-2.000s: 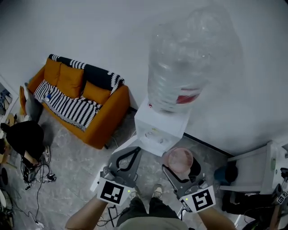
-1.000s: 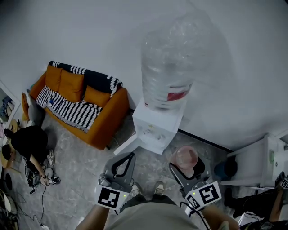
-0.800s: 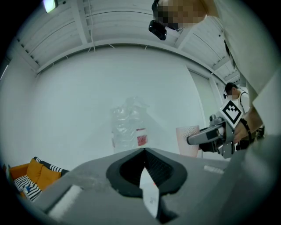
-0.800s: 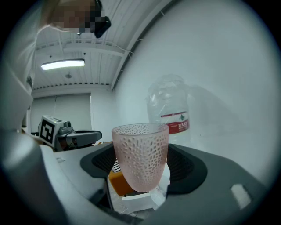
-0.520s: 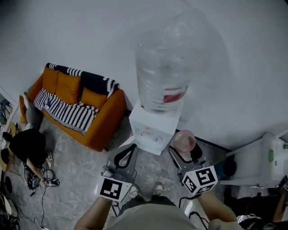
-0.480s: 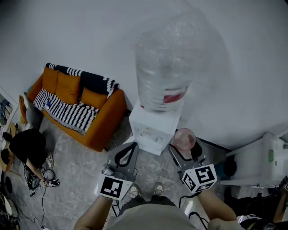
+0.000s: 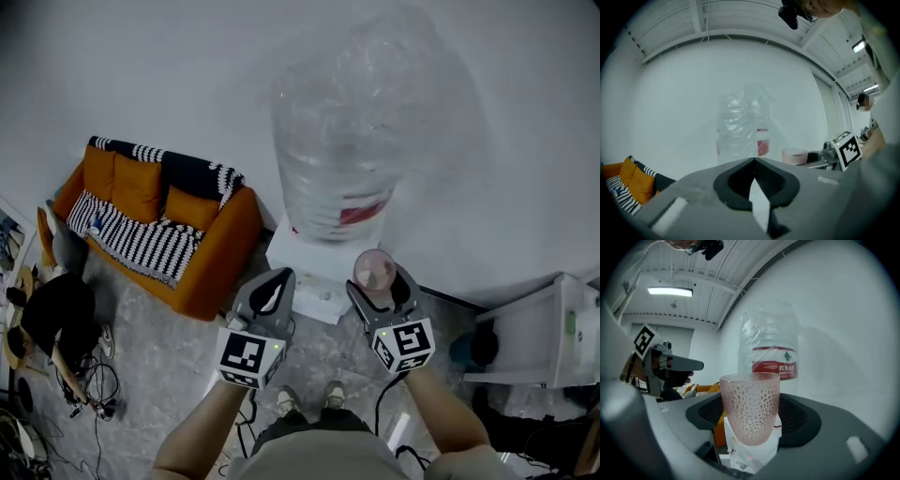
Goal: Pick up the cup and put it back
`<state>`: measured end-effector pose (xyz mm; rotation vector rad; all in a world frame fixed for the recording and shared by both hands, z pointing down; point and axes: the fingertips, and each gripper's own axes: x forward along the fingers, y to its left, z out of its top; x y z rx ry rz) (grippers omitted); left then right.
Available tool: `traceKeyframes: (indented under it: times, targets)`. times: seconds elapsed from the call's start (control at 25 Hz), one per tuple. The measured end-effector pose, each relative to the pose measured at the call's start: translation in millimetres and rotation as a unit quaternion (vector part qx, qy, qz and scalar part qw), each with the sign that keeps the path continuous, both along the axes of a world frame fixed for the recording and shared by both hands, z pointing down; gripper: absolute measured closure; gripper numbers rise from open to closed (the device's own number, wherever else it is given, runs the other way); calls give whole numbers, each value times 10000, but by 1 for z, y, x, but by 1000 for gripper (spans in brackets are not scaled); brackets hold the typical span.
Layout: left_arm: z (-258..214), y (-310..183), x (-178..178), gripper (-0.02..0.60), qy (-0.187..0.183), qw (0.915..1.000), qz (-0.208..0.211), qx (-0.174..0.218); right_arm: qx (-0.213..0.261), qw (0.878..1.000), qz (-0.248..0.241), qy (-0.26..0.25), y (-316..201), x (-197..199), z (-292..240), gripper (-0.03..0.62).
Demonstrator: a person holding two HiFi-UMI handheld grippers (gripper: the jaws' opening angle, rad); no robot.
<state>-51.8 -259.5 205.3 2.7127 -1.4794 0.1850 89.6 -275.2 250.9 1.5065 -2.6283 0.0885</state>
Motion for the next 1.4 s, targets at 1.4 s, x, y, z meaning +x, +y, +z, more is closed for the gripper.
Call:
traceKeyframes:
  times: [1.4]
  targets:
    - [143, -26, -10, 579, 75, 9856, -10, -1691, -817, 9966, 134, -26, -75, -10, 160, 223]
